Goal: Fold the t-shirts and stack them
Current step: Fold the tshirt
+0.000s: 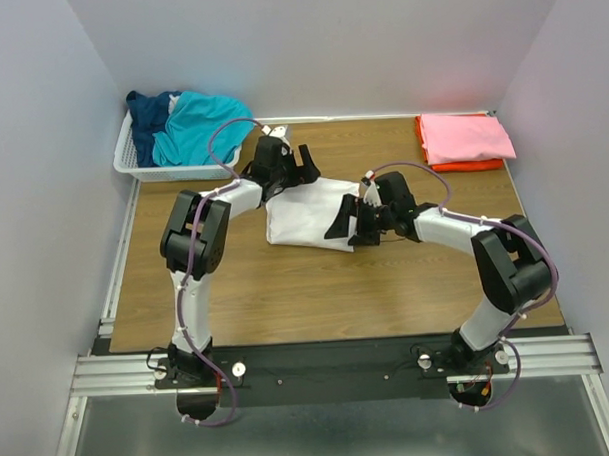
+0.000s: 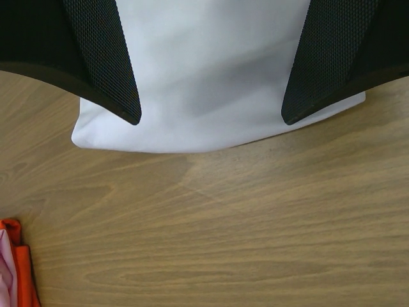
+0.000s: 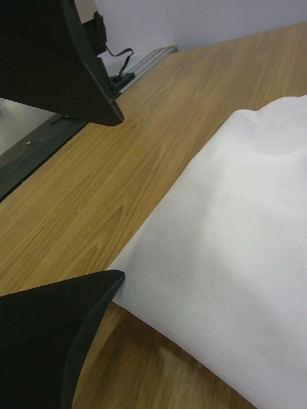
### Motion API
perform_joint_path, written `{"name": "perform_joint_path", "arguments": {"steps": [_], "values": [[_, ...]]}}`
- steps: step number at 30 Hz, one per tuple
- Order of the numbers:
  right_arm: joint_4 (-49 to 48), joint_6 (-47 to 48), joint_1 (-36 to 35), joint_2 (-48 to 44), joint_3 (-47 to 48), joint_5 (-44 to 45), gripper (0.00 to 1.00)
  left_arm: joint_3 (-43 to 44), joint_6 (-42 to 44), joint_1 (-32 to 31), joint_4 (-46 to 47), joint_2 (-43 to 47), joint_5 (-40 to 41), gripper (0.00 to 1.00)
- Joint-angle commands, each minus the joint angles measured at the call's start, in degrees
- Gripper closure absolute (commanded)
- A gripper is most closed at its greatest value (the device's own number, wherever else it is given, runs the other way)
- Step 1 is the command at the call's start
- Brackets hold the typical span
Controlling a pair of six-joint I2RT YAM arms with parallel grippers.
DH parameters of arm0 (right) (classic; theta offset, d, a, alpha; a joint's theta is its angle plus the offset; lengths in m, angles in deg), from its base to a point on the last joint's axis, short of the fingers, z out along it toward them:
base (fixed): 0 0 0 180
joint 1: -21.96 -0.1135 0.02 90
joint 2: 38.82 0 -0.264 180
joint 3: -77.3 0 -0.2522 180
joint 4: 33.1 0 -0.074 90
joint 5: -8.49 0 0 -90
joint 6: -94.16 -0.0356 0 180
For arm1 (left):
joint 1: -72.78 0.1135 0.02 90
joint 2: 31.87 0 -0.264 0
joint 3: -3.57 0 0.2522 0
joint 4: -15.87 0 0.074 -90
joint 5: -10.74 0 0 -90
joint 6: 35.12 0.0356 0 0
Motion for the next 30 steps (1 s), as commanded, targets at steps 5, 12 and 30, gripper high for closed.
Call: {"name": "perform_joint_path", "arguments": {"steps": [5, 12, 30], "values": [[-0.7, 0.7, -0.4, 0.4, -2.0, -1.0, 0.0, 8.8, 2.5, 0.8, -1.8, -5.5, -1.0, 0.02], [-0.7, 0.8, -0.4, -3.4, -1.7, -0.3, 0.0, 6.8, 4.2, 1.0, -4.9, 4.0, 2.0, 0.02], [-0.6, 2.3, -0.4, -7.1, -2.1, -0.8, 0.0, -14.8, -1.0, -0.6, 2.1, 13.8, -2.2, 0.02]]}}
